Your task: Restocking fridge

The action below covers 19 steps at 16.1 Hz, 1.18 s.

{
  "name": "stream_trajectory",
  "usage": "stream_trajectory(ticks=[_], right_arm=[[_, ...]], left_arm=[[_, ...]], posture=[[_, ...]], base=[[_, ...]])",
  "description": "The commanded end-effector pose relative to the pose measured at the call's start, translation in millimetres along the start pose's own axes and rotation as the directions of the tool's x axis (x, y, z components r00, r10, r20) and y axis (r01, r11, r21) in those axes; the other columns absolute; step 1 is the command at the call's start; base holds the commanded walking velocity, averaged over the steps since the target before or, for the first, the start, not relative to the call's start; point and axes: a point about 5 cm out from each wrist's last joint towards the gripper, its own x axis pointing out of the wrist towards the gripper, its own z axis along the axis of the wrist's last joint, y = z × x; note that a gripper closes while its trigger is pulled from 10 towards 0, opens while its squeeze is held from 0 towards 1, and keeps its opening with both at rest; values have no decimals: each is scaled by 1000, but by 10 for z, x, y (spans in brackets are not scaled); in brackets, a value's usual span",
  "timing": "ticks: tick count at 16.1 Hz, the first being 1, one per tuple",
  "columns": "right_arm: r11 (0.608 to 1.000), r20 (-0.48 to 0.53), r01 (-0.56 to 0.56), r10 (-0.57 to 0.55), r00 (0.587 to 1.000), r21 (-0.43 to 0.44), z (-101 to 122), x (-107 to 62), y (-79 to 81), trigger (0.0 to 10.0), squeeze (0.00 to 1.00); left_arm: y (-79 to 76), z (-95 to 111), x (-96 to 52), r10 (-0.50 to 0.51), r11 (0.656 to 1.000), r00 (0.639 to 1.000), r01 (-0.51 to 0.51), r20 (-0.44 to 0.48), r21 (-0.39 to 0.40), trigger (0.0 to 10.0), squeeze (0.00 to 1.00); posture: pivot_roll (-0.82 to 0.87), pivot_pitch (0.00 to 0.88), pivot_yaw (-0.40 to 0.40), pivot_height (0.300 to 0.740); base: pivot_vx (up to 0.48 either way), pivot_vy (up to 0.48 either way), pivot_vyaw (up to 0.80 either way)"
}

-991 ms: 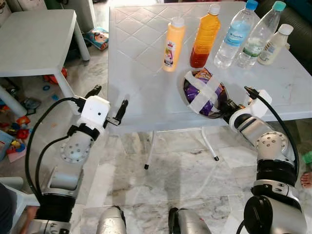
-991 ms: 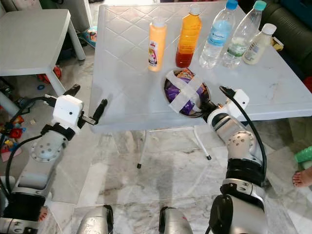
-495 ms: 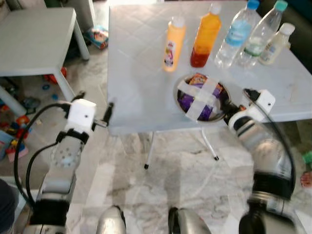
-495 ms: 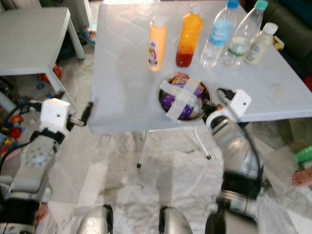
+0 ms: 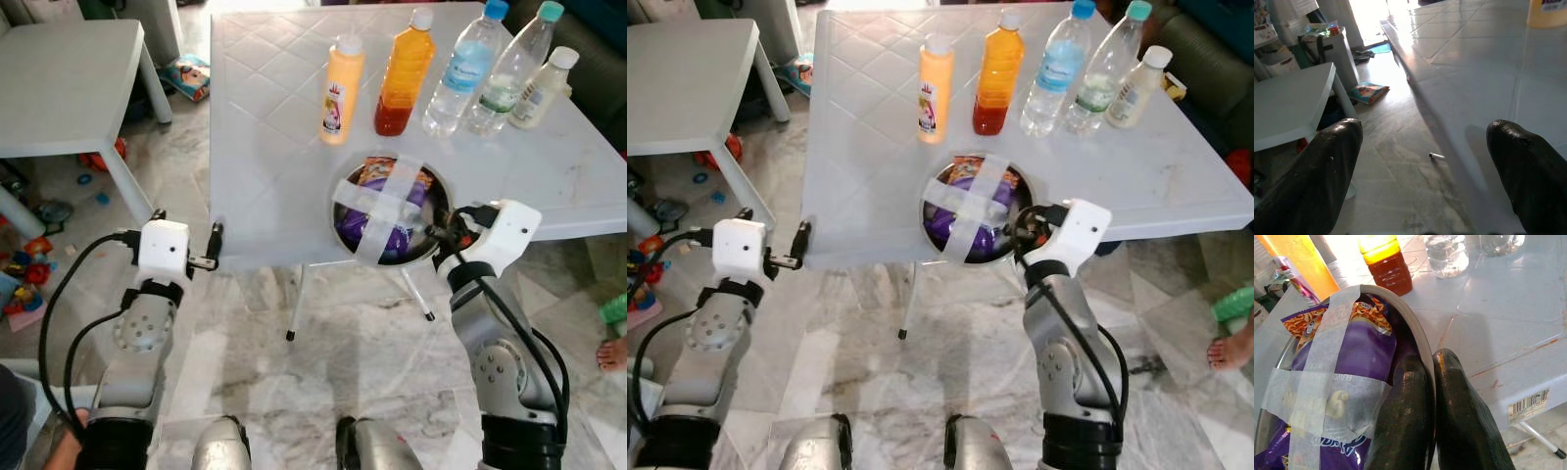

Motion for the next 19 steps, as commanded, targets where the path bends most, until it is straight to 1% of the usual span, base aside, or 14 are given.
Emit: stream_trajectory(ticks=[1,5,13,15,16,17,19], right_arm=[[1000,3,3,-3,1000,-18,0,-9,-4,10000,0],[999,24,10,-9,1000,-34,15,36,-15,10000,0],[999,25,5,-4,1000,-44,-16,30,-17,10000,0],[999,27,3,-2,1000,-45,-15,34,-21,10000,0],[999,25,-2,3,1000,-52,-20,36,-17,10000,0],[997,24,-8,10,1000,-78,-25,40,-9,10000,0],[997,22,-14,16,1000,-73,-36,47,4,10000,0]], left_arm=[[9,12,13,7,1000,1000,-7,-3,7,10000,0],[10,21,29,8,1000,1000,-8,2,4,10000,0],[-42,26,39,-6,1000,1000,6,7,6,10000,0],[-52,40,46,-10,1000,1000,10,14,10,10000,0],[-79,64,44,-45,999,998,45,41,-7,10000,0],[-86,58,39,-45,999,998,44,36,13,10000,0],[-96,52,40,-45,999,998,45,34,11,10000,0]], posture=[[-34,81,-33,740],[-32,79,-35,740],[-36,73,-38,740],[-36,73,-38,740],[-36,73,-38,740],[-33,70,-39,740],[-33,70,-39,740]], base=[[-277,0,0],[-305,0,0],[-322,0,0],[0,0,0],[0,0,0],[0,0,0],[0,0,547]])
